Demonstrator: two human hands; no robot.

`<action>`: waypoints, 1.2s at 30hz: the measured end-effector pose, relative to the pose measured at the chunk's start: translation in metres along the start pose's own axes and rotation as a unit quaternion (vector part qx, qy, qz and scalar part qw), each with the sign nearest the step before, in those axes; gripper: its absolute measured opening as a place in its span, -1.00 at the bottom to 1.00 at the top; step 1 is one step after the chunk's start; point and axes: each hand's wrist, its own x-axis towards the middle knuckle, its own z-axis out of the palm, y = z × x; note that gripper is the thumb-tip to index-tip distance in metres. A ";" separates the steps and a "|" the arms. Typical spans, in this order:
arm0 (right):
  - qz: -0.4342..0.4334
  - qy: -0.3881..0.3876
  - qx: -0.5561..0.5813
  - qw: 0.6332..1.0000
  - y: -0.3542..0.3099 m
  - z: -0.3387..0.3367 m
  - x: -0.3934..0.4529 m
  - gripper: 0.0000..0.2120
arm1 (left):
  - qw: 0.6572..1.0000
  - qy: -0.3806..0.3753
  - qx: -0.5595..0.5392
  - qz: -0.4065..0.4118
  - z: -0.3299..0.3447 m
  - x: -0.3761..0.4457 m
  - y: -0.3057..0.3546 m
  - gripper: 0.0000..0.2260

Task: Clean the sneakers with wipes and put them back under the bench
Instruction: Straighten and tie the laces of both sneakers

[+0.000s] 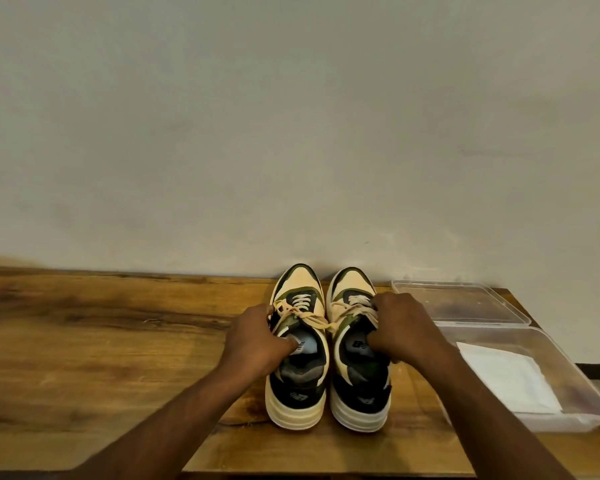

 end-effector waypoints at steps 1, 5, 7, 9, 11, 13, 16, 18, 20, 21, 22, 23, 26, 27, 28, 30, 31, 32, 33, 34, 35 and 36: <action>-0.008 0.007 -0.010 1.000 -0.003 0.004 0.001 -0.52 | 1.000 0.007 0.006 0.001 0.000 0.000 0.000 -0.49; -0.027 0.033 -0.007 0.999 -0.011 0.015 0.003 -0.55 | 0.999 0.026 0.021 -0.006 -0.006 0.001 -0.001 -0.52; -0.030 0.042 0.009 0.999 -0.012 0.017 0.002 -0.57 | 0.999 0.033 0.021 -0.007 -0.009 0.001 -0.003 -0.50; -0.034 0.053 0.014 0.998 -0.011 0.018 0.002 -0.59 | 0.999 0.033 0.024 -0.006 -0.008 0.000 -0.004 -0.50; -0.035 0.054 0.026 0.998 -0.010 0.019 0.002 -0.58 | 0.999 0.030 0.026 -0.006 -0.008 -0.001 -0.004 -0.53; -0.038 0.053 0.029 0.997 -0.009 0.019 0.001 -0.58 | 0.999 0.022 0.022 -0.014 -0.007 -0.002 -0.004 -0.57; -0.031 0.054 0.043 0.997 -0.009 0.018 -0.002 -0.50 | 0.999 0.008 -0.023 -0.046 -0.004 -0.001 -0.007 -0.59; 0.002 0.021 0.100 0.995 -0.005 0.016 -0.004 -0.39 | 0.995 0.011 -0.078 -0.068 0.000 -0.003 -0.009 -0.55; 0.050 -0.027 0.154 0.986 -0.002 0.017 -0.010 -0.36 | 0.990 0.024 -0.113 -0.080 0.007 -0.008 -0.014 -0.53; 0.067 -0.047 0.172 0.982 -0.003 0.019 -0.013 -0.38 | 0.987 0.036 -0.128 -0.087 0.011 -0.012 -0.016 -0.57; 0.078 -0.053 0.190 0.977 -0.005 0.021 -0.016 -0.41 | 0.983 0.053 -0.145 -0.097 0.013 -0.016 -0.018 -0.62; 0.085 -0.049 0.205 0.974 -0.007 0.023 -0.019 -0.44 | 0.978 0.069 -0.166 -0.105 0.016 -0.019 -0.020 -0.65; 0.087 -0.007 0.178 0.980 -0.011 0.030 -0.024 -0.51 | 0.968 0.099 -0.197 -0.121 0.022 -0.025 -0.018 -0.68; 0.088 0.009 0.163 0.983 -0.012 0.032 -0.026 -0.52 | 0.966 0.101 -0.203 -0.126 0.023 -0.026 -0.017 -0.68; 0.086 0.022 0.157 0.984 -0.014 0.033 -0.027 -0.52 | 0.964 0.103 -0.210 -0.128 0.024 -0.027 -0.016 -0.69; 0.080 0.045 0.150 0.984 -0.018 0.035 -0.029 -0.53 | 0.959 0.110 -0.223 -0.135 0.024 -0.028 -0.015 -0.69; 0.078 0.054 0.140 0.986 -0.019 0.036 -0.030 -0.53 | 0.958 0.113 -0.223 -0.139 0.025 -0.028 -0.015 -0.69; 0.073 0.060 0.134 0.987 -0.021 0.038 -0.033 -0.52 | 0.958 0.116 -0.220 -0.143 0.025 -0.030 -0.015 -0.69; 0.070 0.065 0.132 0.987 -0.022 0.040 -0.035 -0.51 | 0.957 0.121 -0.221 -0.143 0.026 -0.032 -0.015 -0.69; 0.070 0.070 0.135 0.986 -0.023 0.043 -0.037 -0.52 | 0.954 0.127 -0.231 -0.142 0.028 -0.034 -0.016 -0.69; 0.071 0.075 0.137 0.985 -0.024 0.044 -0.038 -0.52 | 0.949 0.136 -0.244 -0.142 0.031 -0.035 -0.017 -0.69; 0.072 0.079 0.136 0.985 -0.024 0.045 -0.039 -0.53 | 0.945 0.145 -0.256 -0.142 0.033 -0.036 -0.017 -0.68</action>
